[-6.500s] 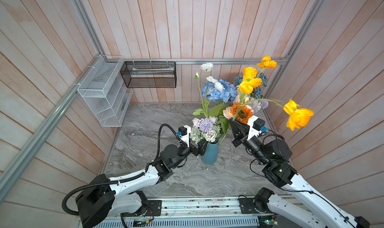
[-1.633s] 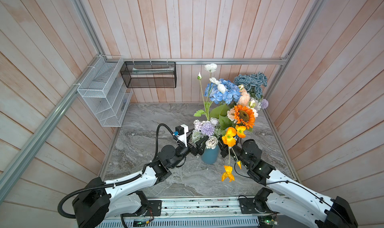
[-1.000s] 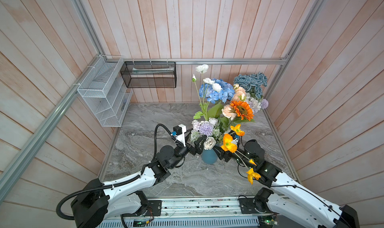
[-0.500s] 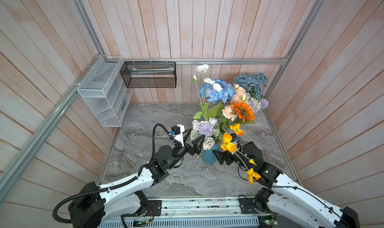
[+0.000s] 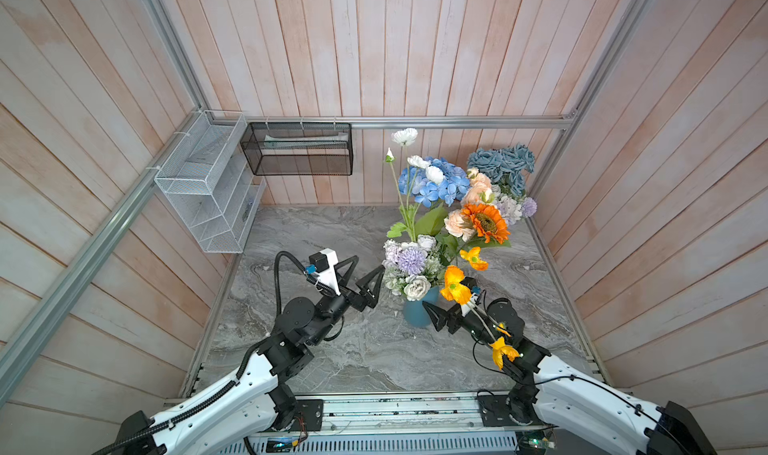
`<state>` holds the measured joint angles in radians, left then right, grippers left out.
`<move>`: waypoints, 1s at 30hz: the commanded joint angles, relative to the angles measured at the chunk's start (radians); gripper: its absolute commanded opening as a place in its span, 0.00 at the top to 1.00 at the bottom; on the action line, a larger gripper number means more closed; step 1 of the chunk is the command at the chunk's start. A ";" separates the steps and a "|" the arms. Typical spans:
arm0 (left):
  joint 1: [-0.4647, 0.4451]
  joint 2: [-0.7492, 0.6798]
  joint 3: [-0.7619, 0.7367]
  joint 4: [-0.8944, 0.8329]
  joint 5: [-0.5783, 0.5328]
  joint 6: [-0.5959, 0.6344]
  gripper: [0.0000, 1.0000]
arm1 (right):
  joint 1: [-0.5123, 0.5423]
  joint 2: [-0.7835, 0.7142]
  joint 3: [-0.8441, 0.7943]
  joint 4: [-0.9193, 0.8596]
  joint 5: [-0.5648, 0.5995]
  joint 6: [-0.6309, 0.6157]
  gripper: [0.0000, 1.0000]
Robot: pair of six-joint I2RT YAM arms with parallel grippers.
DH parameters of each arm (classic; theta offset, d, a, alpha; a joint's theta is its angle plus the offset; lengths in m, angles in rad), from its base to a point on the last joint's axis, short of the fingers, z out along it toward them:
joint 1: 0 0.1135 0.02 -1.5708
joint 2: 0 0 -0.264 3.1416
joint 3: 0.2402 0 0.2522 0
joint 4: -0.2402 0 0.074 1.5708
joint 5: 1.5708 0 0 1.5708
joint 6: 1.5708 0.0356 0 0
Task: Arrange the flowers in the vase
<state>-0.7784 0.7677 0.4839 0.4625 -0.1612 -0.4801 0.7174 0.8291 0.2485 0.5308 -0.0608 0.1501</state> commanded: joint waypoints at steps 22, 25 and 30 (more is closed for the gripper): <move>0.146 0.738 0.136 0.367 0.339 -0.196 0.00 | -0.062 0.183 -0.011 0.320 -0.074 -0.112 0.02; 0.133 0.779 0.170 0.368 0.369 -0.190 0.00 | -0.076 0.207 -0.013 0.357 -0.138 -0.111 0.02; 0.092 0.816 0.188 0.361 0.398 -0.192 0.00 | -0.078 0.281 0.020 0.375 -0.190 -0.121 0.02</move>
<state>-0.6662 1.5616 0.6498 0.7879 0.1871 -0.6777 0.6445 1.0805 0.2459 0.8654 -0.2020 0.0456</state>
